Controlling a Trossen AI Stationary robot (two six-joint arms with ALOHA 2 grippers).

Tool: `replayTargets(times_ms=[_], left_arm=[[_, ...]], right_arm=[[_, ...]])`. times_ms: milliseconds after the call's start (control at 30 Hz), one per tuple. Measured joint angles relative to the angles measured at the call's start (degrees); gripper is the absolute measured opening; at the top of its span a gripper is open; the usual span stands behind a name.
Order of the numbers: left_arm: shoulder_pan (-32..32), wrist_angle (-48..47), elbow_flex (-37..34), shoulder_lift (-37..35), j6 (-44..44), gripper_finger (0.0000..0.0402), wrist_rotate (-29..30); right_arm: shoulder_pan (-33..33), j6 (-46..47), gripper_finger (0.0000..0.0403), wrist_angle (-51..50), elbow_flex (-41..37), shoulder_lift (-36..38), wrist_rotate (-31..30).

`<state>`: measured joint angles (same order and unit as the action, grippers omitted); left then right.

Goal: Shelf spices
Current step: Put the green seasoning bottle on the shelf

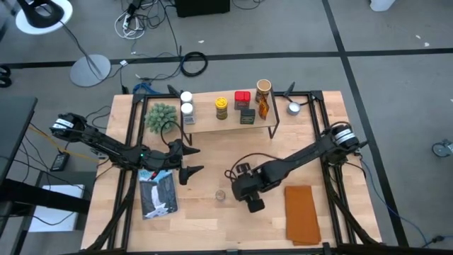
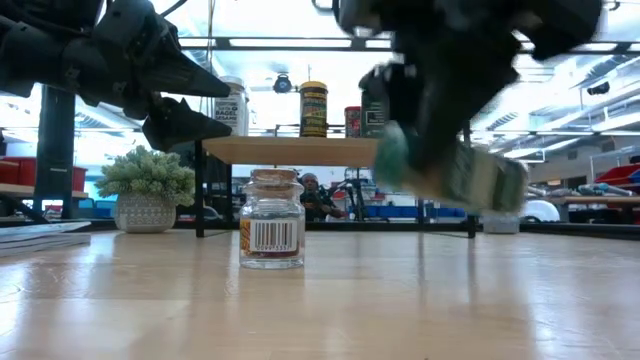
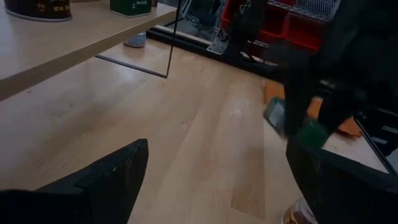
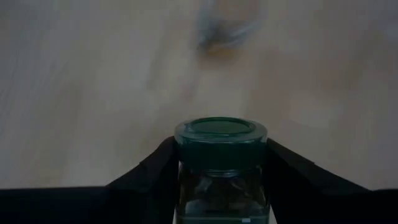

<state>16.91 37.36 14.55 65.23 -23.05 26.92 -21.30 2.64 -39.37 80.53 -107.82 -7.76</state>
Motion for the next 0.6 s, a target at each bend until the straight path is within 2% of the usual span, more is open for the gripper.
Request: replayTargets(times_ms=[133,267,333,433,500,600], left_arm=[[0.0,0.0,0.0,0.0,0.0,0.0386,0.0],[0.0,0.0,0.0,0.0,-0.1,0.0386,0.0],[0.0,0.0,0.0,0.0,-0.1,0.0386,0.0],[0.0,0.1,0.0,0.0,-0.1,0.0386,0.0],[0.0,0.2,0.0,0.0,-0.1,0.0386,-0.1],[0.0,0.7,0.0,0.0,-0.1,0.0386,-0.1]], right_arm=[[-0.8,5.0,0.0187,1.1,-1.0,5.7,-10.0],[-4.6,7.6,0.0187,12.9,-10.0,13.8,-24.2],[-6.6,8.4,0.0187,23.7,-17.6,17.7,-29.2],[-8.7,8.7,0.0187,46.5,-30.9,21.7,-34.3],[-9.0,7.3,0.0187,62.8,-38.9,21.8,-35.9],[-7.7,2.1,0.0187,86.9,-47.6,18.2,-35.9]])
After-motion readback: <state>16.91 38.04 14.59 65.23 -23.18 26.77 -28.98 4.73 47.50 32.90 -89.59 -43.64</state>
